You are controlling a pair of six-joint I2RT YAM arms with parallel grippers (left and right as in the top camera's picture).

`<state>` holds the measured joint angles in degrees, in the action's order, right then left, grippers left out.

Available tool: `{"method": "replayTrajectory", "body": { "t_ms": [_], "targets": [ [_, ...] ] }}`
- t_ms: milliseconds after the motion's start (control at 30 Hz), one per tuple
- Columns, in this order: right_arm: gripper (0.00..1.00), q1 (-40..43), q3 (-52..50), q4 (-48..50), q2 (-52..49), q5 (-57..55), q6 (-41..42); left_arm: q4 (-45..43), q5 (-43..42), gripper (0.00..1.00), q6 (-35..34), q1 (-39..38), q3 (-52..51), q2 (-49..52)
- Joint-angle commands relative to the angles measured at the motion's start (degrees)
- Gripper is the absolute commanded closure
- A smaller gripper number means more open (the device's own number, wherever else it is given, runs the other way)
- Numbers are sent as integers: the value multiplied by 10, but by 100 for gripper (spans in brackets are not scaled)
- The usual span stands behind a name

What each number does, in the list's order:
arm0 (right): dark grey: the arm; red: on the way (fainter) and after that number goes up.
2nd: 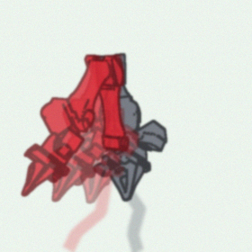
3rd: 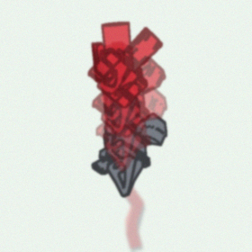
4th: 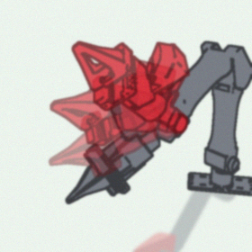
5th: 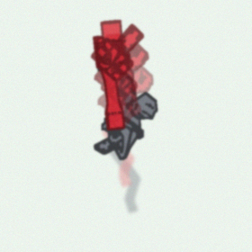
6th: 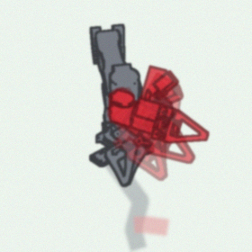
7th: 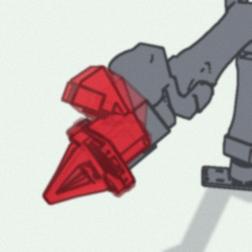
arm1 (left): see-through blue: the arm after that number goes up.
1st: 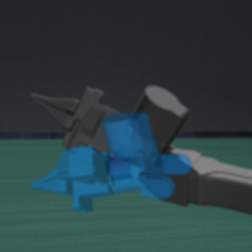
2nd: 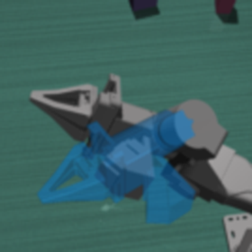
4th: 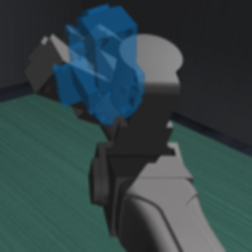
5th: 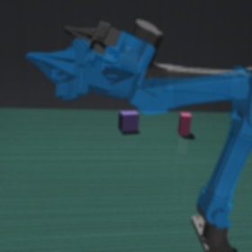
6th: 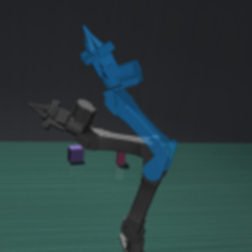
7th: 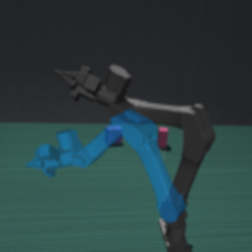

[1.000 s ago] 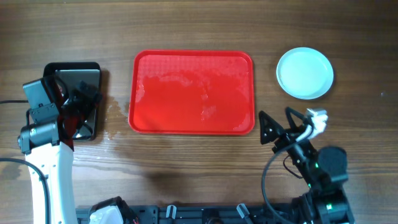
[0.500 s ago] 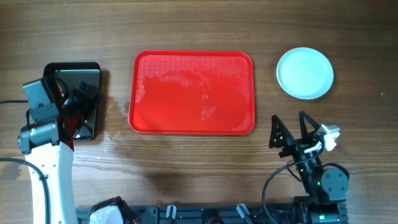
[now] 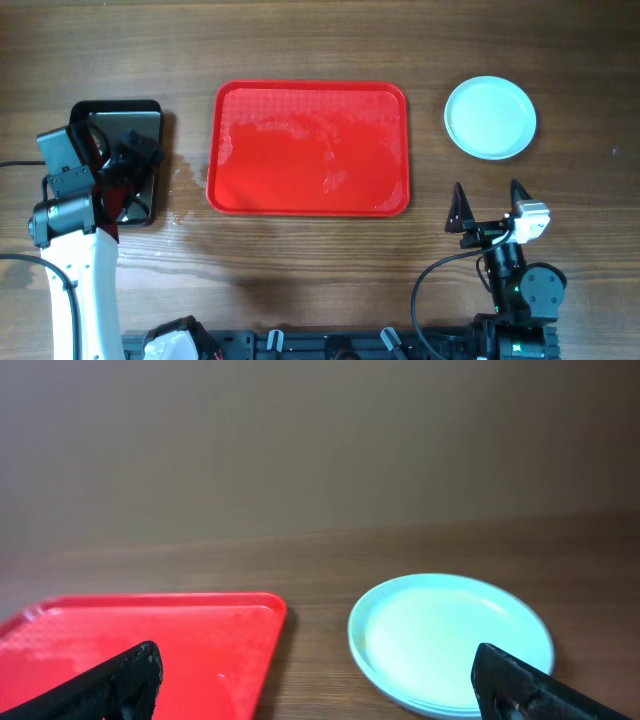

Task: Clean dirty plates on tray and stack at the side

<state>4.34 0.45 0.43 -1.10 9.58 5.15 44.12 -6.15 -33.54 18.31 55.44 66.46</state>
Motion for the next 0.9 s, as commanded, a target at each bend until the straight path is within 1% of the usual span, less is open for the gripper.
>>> {"method": "replayTrajectory", "body": {
  "t_ms": [0, 67, 133, 767, 867],
  "targets": [
    [0, 2, -2, 0, 10, -12, -32, -1, -9, 0, 0, -3, 0, -1],
    [0, 2, -2, 0, 10, -12, 12, -1, -9, 0, 0, -3, 0, -1],
    [0, 2, -2, 2, 10, -10, 30, -1, -9, 0, 0, -3, 0, -1],
    [0, 2, -2, 2, 9, -10, 29, -1, -9, 0, 0, -3, 0, -1],
    [0, 2, -2, 2, 9, -10, 29, -1, 17, 0, 1, -3, 0, -1]
  ]
}}
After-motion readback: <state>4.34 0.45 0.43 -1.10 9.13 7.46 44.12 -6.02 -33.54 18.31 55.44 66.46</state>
